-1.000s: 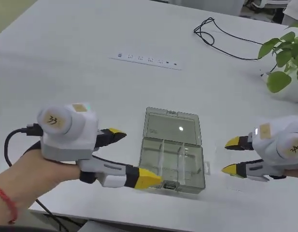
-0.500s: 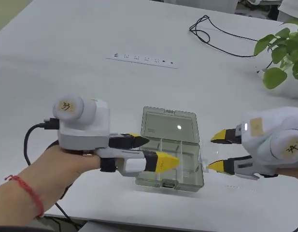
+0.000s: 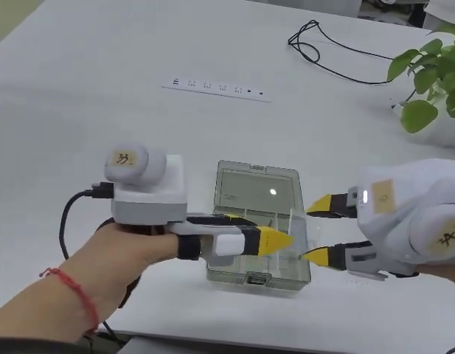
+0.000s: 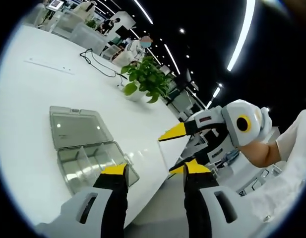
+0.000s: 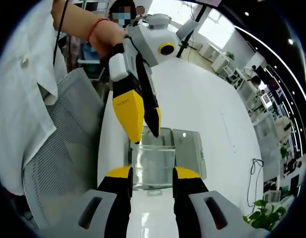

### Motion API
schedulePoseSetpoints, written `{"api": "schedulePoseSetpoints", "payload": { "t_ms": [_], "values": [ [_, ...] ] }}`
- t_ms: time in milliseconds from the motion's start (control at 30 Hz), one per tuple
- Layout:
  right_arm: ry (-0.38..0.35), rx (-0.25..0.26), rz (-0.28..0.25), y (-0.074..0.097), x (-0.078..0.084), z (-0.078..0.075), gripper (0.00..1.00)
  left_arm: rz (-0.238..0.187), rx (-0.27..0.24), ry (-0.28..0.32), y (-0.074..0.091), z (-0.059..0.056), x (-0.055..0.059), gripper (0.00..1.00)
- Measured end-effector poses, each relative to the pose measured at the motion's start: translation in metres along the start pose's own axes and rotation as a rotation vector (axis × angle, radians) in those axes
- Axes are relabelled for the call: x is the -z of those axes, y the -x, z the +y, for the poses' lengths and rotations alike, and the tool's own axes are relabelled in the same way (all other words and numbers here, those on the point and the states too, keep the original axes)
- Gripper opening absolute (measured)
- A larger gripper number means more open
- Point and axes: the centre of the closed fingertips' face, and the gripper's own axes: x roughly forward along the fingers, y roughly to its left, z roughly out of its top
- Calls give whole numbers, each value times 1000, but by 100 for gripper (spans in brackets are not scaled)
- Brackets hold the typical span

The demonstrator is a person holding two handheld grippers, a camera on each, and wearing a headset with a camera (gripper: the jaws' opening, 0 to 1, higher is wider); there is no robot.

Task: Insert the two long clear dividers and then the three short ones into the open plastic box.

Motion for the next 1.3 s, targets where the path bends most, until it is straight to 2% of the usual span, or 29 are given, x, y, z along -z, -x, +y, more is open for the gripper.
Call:
{"api": "schedulePoseSetpoints", "payload": {
  "t_ms": [67, 333, 467, 833, 1000, 1300],
  "values": [
    [8, -1, -2, 0, -3, 2, 33, -2, 6, 18, -1, 1, 0, 39],
    [42, -1, 2, 1, -14, 7, 33, 13, 39, 46, -8, -12, 7, 27],
    [47, -7, -2, 1, -18, 10, 33, 3, 53, 69, -8, -14, 6, 21],
    [76, -6, 14, 1, -20, 13, 33, 7, 74, 92, -11, -20, 8, 3],
    [82, -4, 21, 0, -19, 13, 33, 8, 81, 101, -11, -22, 9, 0],
    [94, -1, 30, 1, -19, 15, 33, 4, 83, 132, -11, -21, 11, 0]
  ]
}}
